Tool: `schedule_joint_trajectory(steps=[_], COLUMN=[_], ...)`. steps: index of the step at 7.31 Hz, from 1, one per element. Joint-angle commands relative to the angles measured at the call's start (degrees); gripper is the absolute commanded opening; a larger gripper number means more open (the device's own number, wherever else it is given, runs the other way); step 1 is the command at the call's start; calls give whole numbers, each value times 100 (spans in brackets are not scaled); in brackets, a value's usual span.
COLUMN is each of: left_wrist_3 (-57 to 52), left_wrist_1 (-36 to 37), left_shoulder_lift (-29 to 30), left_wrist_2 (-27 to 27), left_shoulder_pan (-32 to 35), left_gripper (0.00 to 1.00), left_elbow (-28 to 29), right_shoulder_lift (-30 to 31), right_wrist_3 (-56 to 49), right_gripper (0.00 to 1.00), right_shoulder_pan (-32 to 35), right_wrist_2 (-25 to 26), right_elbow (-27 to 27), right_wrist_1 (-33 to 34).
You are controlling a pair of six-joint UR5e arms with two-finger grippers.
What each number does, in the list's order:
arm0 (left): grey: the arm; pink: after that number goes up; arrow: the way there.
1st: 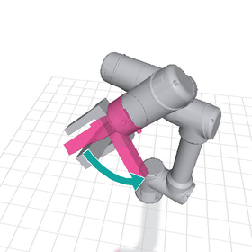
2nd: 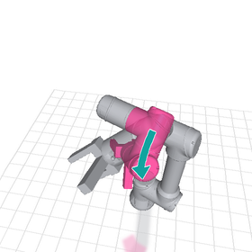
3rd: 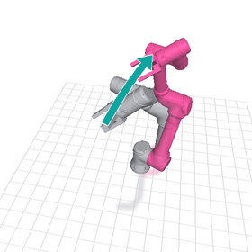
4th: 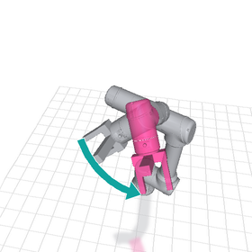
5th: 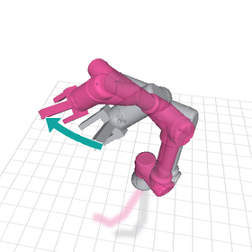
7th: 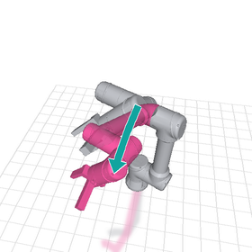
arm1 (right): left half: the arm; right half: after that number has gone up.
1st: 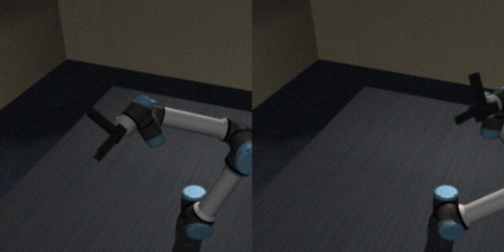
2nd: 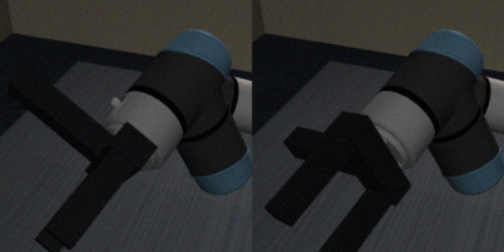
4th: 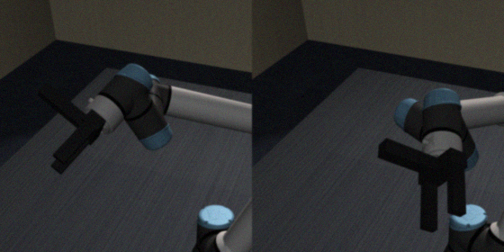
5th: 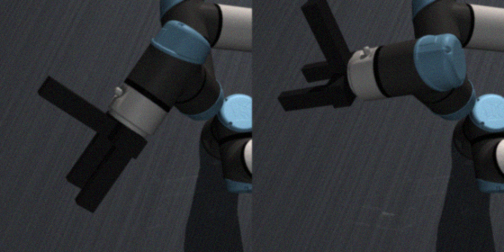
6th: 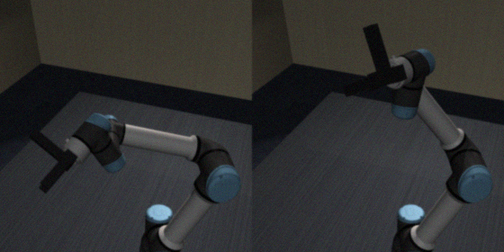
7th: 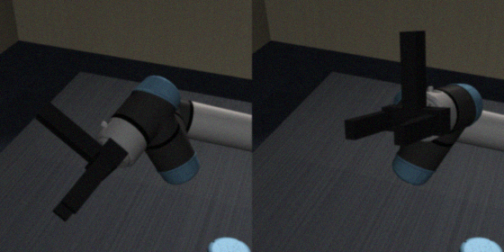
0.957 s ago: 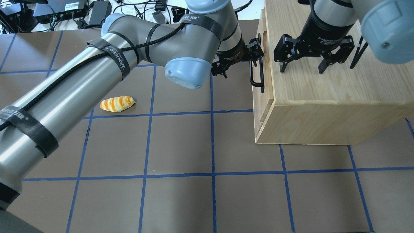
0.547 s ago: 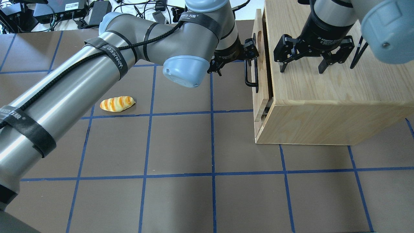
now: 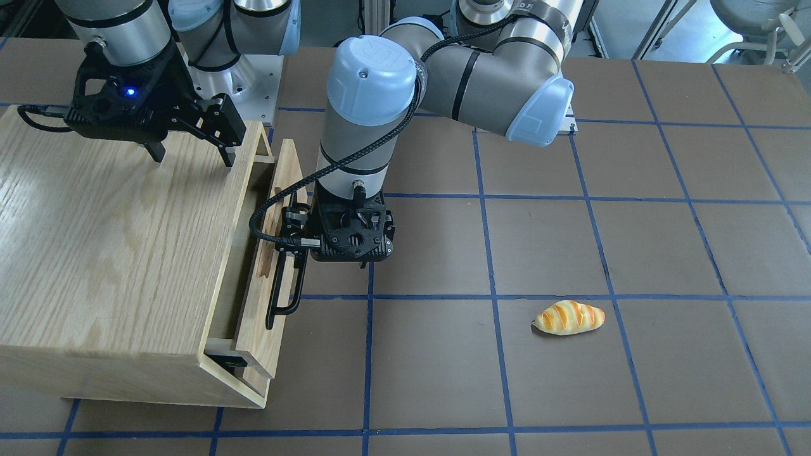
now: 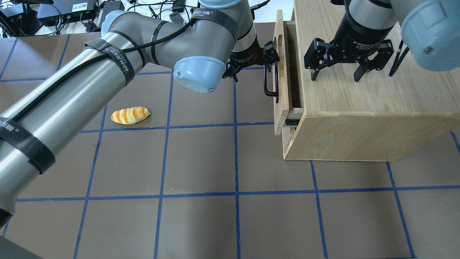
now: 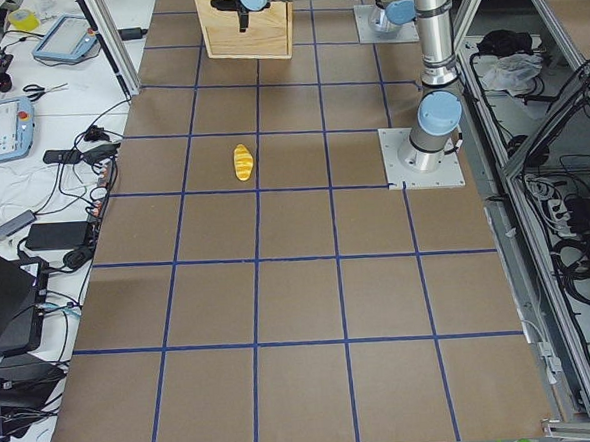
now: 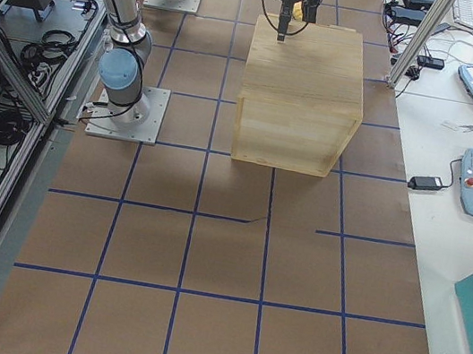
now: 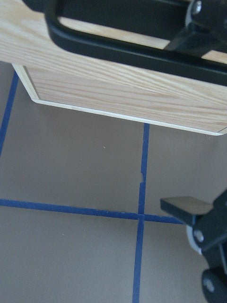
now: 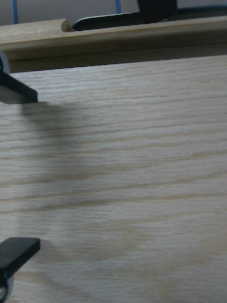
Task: Open upper drawer
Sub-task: 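Pull the handle with the left gripper, sliding the drawer outward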
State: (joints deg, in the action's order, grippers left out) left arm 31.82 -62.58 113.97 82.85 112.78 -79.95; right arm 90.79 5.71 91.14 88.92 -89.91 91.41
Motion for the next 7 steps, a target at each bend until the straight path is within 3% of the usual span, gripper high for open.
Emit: schedule_joint_trajectory(steps=[1, 7], left_wrist_3=[-79, -536], left_wrist_1=[-113, -377], left_shoulder_lift=[-33, -112], left_wrist_2=[3, 125], left_shoulder_pan=[-123, -476], left_gripper=[100, 100], left_elbow=[-3, -3], right_shoulder_lift=[0, 0], right_wrist_3=[0, 0], right_gripper=[100, 100], right_shoulder_pan=[-9, 0], right_wrist_2=[2, 2], right_elbow=[0, 0], right_wrist_1=[0, 0])
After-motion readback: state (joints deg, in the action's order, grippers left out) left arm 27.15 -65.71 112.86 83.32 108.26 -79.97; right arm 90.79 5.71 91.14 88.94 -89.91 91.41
